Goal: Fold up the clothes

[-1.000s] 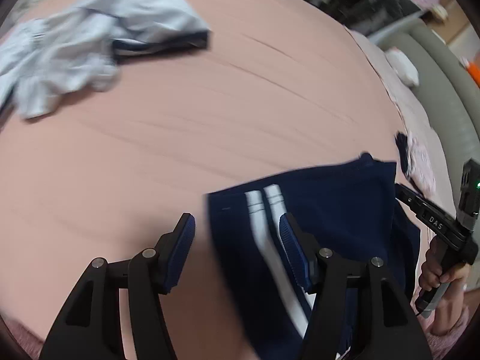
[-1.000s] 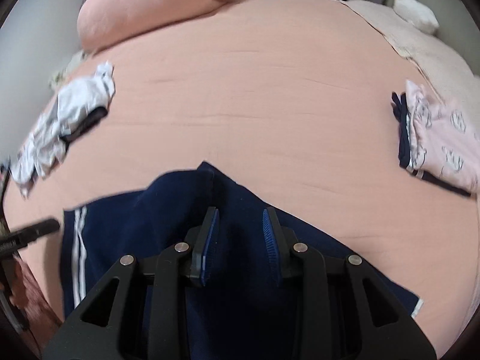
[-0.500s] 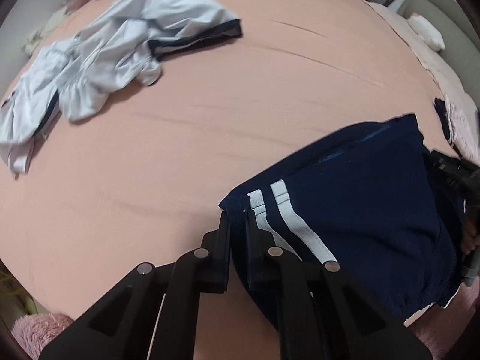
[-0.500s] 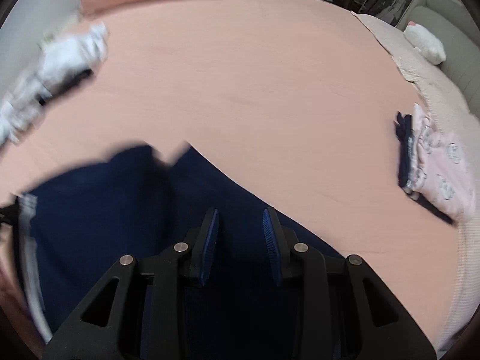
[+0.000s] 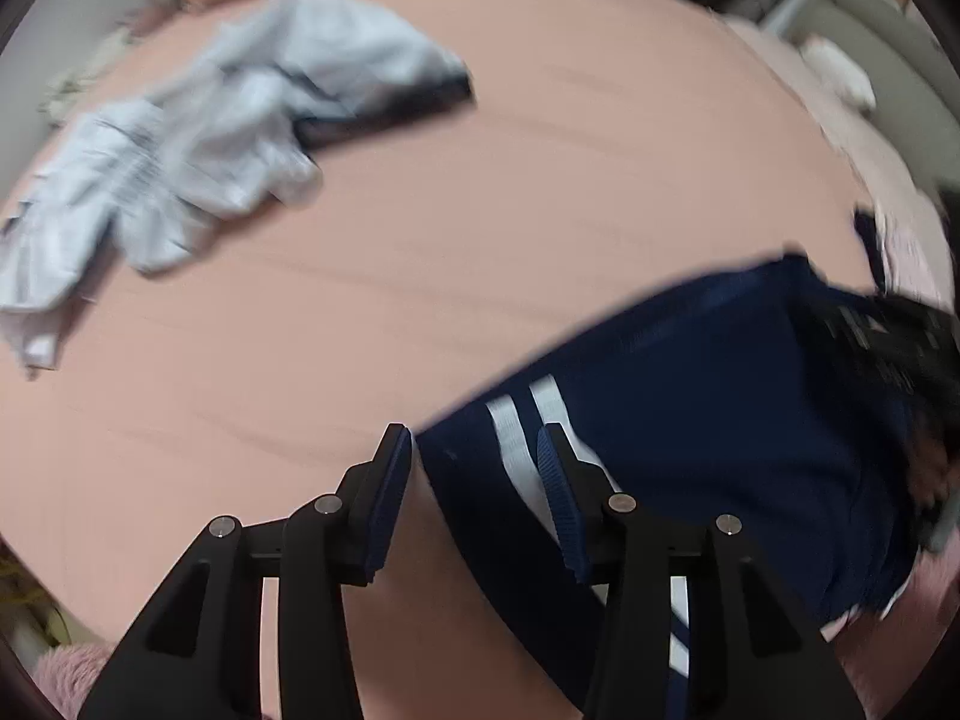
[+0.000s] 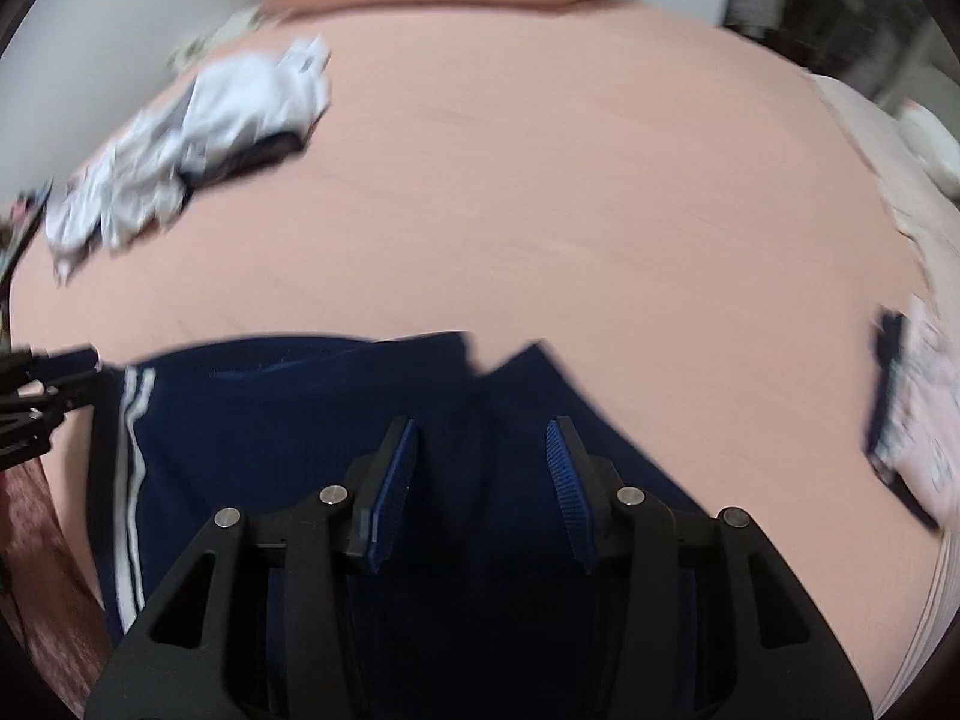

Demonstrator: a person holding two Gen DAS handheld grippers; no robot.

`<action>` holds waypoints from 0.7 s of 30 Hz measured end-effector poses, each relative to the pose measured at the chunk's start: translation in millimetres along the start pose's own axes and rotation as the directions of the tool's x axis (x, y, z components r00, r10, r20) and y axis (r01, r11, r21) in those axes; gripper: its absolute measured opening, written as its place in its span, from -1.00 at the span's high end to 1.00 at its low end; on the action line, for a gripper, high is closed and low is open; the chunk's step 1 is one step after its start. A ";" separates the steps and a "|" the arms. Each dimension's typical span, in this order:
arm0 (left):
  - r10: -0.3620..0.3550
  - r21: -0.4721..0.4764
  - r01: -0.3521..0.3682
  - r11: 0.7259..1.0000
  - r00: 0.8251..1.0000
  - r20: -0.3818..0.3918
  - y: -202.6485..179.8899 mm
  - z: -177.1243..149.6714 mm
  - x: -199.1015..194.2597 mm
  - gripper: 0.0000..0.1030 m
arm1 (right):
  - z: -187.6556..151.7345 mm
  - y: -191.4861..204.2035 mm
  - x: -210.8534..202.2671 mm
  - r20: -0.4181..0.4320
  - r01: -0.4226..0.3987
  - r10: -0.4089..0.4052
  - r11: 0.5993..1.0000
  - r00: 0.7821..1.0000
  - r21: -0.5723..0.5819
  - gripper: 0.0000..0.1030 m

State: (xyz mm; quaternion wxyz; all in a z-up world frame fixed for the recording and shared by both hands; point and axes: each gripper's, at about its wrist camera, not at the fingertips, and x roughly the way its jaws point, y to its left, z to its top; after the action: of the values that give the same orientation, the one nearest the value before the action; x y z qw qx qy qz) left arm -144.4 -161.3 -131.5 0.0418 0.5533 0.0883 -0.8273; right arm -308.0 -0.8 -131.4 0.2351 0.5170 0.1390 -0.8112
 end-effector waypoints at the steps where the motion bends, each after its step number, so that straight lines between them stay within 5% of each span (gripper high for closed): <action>1: -0.011 -0.002 0.011 1.000 1.000 -0.002 3.6 -1.6 1.3 0.22 | 1.1 0.8 10.5 -0.024 -0.004 0.004 1.000 1.000 -0.006 0.60; 3: -0.033 -0.006 0.033 0.999 0.999 -0.007 10.8 -4.7 3.8 0.62 | 2.7 2.6 22.7 -0.031 -0.024 0.024 1.000 0.999 0.000 0.74; 5: -0.046 -0.014 0.046 0.999 0.999 0.014 16.2 -4.6 1.1 0.81 | 7.2 6.0 21.6 0.007 -0.011 0.011 1.000 1.000 -0.001 0.81; 8: -0.039 -0.026 0.040 0.999 0.999 0.034 21.5 -0.4 1.2 0.79 | 12.5 7.4 20.9 0.056 0.012 -0.013 1.000 0.998 0.028 0.83; 11: 0.002 -0.024 -0.003 1.000 0.999 -0.035 25.3 6.5 30.3 0.57 | 13.1 -4.3 28.3 0.063 0.005 -0.012 0.995 0.998 0.104 0.74; 14: -0.057 0.008 0.057 0.998 0.998 -0.012 9.4 -3.7 11.3 -0.01 | 11.5 -16.4 20.5 0.066 -0.045 0.034 0.985 0.997 0.165 0.69; 19: -0.156 0.064 0.154 0.986 0.987 0.023 -17.0 -20.7 -20.2 0.05 | -3.0 -30.3 -32.3 0.103 -0.166 0.144 0.952 0.984 0.257 0.34; 21: -0.196 0.087 0.192 0.977 0.980 0.035 -27.6 -27.5 -32.9 0.27 | -25.2 -35.3 -61.3 0.113 -0.177 0.150 0.939 0.982 0.295 0.33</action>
State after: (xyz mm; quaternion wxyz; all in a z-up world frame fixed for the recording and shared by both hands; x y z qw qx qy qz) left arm -111.4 -129.9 -108.7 -0.0604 0.5253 0.1063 -0.8421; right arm -285.3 55.6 -87.3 0.2254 0.5200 -0.0414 -0.8229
